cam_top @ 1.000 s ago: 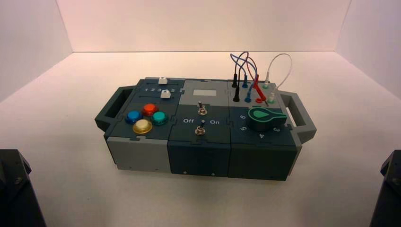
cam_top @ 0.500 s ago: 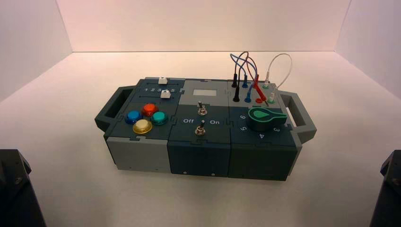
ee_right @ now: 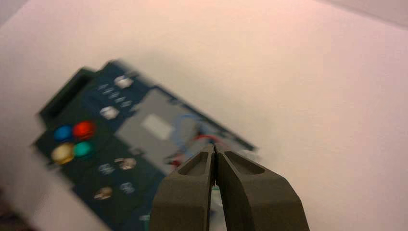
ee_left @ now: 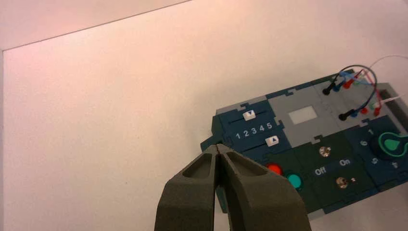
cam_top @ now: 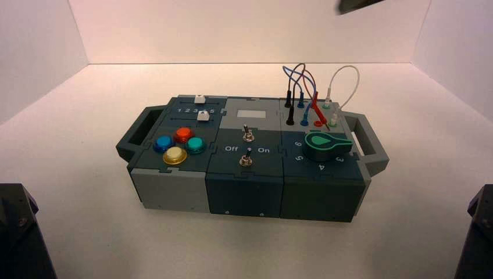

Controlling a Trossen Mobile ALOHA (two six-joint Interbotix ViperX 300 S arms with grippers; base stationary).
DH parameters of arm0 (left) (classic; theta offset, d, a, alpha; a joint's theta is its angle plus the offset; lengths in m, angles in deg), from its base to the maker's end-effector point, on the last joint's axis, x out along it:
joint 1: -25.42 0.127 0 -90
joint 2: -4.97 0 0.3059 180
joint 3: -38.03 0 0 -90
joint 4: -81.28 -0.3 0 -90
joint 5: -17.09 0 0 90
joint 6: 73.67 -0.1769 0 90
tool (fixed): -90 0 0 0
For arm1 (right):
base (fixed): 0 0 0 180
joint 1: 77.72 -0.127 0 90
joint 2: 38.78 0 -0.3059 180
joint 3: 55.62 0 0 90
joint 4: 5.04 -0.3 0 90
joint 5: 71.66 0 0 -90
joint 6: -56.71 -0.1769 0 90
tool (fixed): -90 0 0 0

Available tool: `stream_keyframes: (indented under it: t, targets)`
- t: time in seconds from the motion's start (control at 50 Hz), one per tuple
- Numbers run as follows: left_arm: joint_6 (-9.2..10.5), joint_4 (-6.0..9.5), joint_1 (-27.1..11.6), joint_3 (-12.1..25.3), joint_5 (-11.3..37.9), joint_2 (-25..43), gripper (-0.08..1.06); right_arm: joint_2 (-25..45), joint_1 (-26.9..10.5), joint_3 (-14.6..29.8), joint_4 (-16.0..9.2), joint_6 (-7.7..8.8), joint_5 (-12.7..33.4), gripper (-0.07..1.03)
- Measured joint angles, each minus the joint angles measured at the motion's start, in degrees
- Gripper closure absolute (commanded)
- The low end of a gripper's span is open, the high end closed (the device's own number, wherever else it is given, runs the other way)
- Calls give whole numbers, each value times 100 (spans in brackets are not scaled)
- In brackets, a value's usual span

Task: Push the red button with the right gripper.

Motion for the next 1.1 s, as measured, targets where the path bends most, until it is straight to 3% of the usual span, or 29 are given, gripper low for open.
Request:
stream_keyframes:
  t: [0.18,0.48,0.82,1.1]
  targets:
    - [0,-26,-9,-53,-70,97,101,861,-703,536,-123,0,220,99]
    - [0,-70,0,-88,-88,70,101,2083,-1529,1345,-281,-9,448,99]
    - [0,-79,53,-149,44,-167,101,3234,-2074,2162,-413,-9,686,99]
    - [-9,-97,114,-149,141,-272,101,3929,-2215,2575,-571,-9,738,99]
